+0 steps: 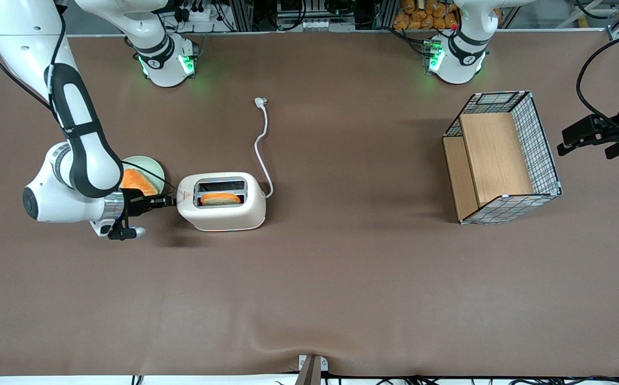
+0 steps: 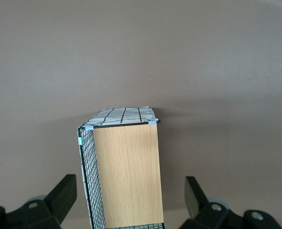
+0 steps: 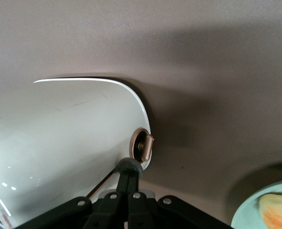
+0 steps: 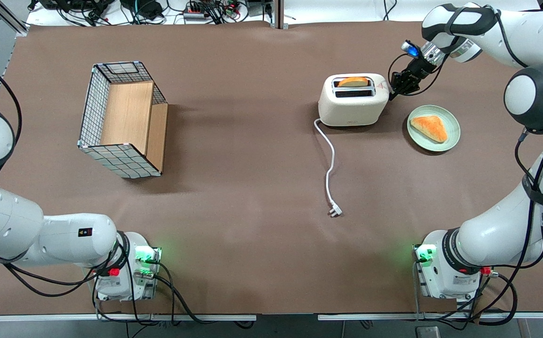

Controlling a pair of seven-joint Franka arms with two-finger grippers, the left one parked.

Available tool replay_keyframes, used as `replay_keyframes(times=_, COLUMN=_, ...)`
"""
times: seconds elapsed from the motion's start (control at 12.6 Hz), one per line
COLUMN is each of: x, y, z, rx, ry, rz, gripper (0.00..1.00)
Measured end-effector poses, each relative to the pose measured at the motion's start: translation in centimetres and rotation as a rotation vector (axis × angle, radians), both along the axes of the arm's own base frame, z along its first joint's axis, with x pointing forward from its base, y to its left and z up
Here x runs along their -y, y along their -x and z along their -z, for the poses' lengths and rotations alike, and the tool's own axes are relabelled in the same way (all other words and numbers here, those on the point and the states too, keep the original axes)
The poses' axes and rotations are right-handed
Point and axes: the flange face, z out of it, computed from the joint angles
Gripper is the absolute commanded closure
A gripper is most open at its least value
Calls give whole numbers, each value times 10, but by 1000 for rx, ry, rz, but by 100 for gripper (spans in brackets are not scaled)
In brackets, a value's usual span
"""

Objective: Press toaster button with right arm
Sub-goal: 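Withdraw the right gripper from the toaster back over the plate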

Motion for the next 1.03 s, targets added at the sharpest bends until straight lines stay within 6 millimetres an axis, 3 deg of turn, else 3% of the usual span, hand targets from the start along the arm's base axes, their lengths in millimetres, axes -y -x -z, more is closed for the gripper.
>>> replay_keyframes(times=0.47, x=-2, y=-1, z=-6, rx=-4, ry=-1, rz=9, gripper=100)
replay_keyframes(times=0.71, x=-8, y=-4, z=-29, rx=-8, ry=2, rz=38, gripper=100)
replay_keyframes(times=0.79, x=-10, y=-5, z=-42, rx=-9, ry=1, rz=44, gripper=90)
replay_keyframes(times=0.87, x=-10, y=-7, z=-57, rx=-7, ry=4, rz=45, gripper=50)
replay_keyframes(times=0.95, x=-9, y=-8, z=-74, rx=-6, ry=22, rz=37, gripper=0)
replay_keyframes(times=1.03, x=-7, y=-9, z=-93, rx=-10, ry=50, rz=33, gripper=0)
